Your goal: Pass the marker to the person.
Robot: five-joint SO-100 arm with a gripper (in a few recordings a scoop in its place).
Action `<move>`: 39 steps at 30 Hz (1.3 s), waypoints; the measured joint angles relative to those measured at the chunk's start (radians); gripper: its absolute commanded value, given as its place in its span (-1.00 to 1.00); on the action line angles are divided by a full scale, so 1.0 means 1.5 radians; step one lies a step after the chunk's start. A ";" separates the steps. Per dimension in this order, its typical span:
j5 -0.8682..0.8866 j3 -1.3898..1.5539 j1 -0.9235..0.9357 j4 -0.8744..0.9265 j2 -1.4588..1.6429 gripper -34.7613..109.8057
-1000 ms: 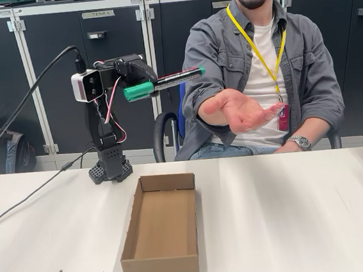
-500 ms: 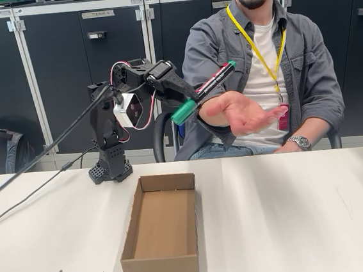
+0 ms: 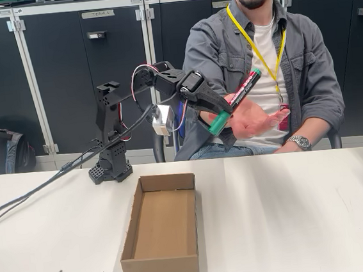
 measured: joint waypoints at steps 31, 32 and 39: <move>-0.387 -0.092 -0.144 0.057 -0.121 -0.59; -0.394 -0.092 -0.144 0.064 -0.121 -0.59; -0.398 -0.092 -0.145 0.083 -0.121 -0.59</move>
